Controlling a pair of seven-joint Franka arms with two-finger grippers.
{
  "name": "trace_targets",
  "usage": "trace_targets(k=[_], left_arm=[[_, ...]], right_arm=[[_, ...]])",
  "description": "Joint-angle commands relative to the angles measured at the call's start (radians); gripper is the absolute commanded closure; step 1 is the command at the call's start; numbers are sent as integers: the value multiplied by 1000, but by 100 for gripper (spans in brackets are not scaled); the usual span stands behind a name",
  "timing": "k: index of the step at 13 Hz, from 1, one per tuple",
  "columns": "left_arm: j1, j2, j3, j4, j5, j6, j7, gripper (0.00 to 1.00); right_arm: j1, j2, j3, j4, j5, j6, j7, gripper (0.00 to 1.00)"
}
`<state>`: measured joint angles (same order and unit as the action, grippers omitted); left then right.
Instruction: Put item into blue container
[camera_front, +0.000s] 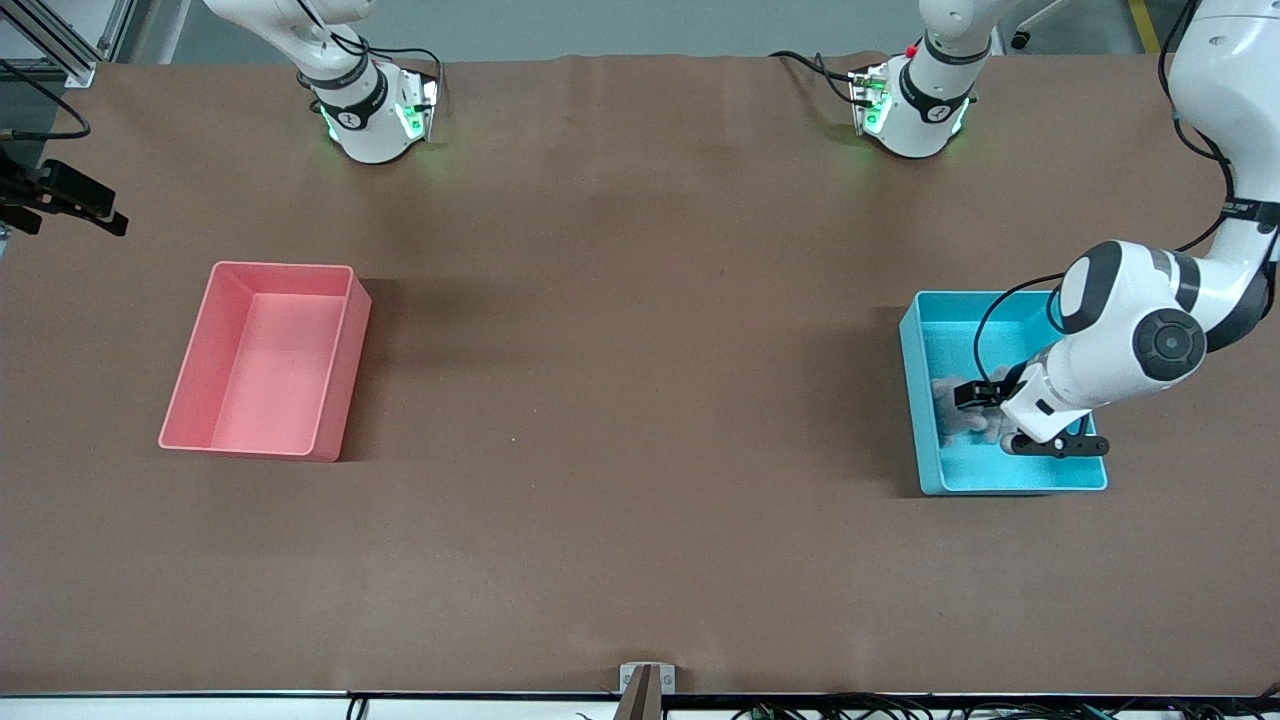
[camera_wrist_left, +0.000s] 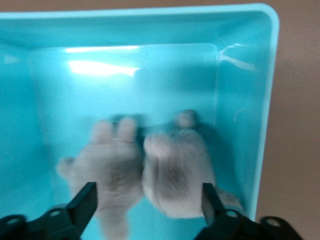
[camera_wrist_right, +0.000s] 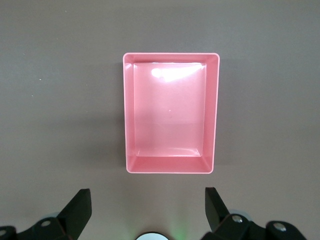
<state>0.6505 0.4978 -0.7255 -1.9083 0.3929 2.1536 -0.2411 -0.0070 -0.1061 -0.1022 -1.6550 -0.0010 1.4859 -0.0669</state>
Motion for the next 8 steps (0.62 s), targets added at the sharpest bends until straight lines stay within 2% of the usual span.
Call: trace_targets(k=[1,3,6,8], left_arm=[[26,-103,-15,0,-2,-79,16,0],[43,-145,-18,29,-26,-159,17,0],[75,-198,-18,113,-126,-294,109,0],[113,-270,-17,153,-201,-397,163,0]], right_arm=[[1,-18,2,-20,-5,4,-8,0],[-1,-18,2,-19,-5,5,-8,0],[-2,-18,2,-19,-5,2,-8,0],[1,-20,2,-19,-5,2,-7,0]])
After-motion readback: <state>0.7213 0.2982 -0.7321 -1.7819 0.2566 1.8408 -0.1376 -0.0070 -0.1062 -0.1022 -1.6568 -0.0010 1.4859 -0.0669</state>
